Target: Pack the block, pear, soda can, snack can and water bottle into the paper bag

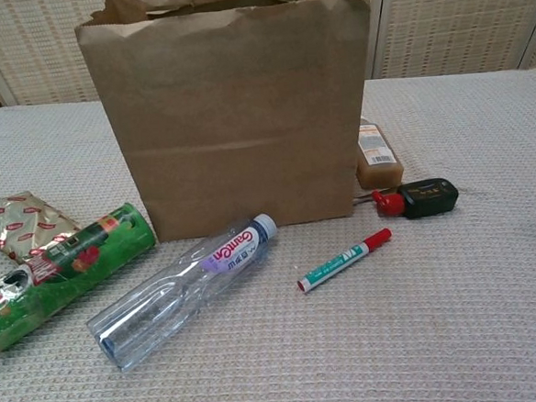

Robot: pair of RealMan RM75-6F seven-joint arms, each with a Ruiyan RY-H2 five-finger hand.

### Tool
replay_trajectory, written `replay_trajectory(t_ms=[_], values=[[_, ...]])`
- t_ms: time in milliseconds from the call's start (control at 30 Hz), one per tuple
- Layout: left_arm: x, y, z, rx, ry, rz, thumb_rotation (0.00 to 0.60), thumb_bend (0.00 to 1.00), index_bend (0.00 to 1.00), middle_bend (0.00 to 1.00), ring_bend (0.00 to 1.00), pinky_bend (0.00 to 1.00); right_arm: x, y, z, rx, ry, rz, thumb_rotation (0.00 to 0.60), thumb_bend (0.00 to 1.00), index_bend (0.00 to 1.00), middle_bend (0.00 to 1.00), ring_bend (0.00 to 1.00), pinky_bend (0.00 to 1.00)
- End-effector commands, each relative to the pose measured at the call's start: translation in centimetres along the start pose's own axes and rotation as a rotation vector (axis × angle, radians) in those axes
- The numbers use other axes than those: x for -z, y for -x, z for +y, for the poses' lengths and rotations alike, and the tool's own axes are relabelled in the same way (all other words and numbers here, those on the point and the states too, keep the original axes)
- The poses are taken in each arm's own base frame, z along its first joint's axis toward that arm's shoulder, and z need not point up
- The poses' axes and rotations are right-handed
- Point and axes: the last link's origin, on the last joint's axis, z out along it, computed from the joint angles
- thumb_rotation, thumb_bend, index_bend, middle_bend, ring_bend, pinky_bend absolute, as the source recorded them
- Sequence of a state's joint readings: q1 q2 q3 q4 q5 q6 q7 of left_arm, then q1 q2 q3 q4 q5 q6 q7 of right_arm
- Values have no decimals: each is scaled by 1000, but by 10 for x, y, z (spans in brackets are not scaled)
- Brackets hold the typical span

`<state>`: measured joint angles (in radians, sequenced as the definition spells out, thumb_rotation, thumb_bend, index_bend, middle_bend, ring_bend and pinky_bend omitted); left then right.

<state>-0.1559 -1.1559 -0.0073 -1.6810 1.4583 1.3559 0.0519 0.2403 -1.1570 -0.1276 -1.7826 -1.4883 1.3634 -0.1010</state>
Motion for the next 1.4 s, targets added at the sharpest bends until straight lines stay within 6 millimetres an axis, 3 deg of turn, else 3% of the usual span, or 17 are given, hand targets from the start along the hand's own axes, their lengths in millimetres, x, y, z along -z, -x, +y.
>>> replay_trajectory(t_ms=[33,200,667,900,1200,1333,1400], values=[[0,1,1,-7,4,-3,600,377,46,0,0,90,9,-2,11,47,49,-22,600,34,0,75,0,69],[-1,4,4,-35,15,-14,600,378,46,0,0,87,13,-1,19,164,39,-1,600,34,0,65,0,64],[-2,10,3,-50,10,-142,600,376,46,0,0,84,9,-2,18,104,29,-1,600,34,0,61,0,63],[6,15,16,-44,16,-145,600,378,41,0,0,84,1,-10,3,-41,-28,165,600,34,0,22,0,32],[20,20,46,61,8,-204,600,376,26,0,0,84,-3,-8,-2,-92,-7,139,600,34,0,14,0,31],[20,20,50,79,-6,-215,600,372,9,0,0,79,-3,-7,-2,-91,-10,135,600,33,0,13,0,31],[7,16,67,184,-51,-229,600,368,0,0,0,70,-3,-4,-3,-97,-15,113,600,34,0,8,0,31]])
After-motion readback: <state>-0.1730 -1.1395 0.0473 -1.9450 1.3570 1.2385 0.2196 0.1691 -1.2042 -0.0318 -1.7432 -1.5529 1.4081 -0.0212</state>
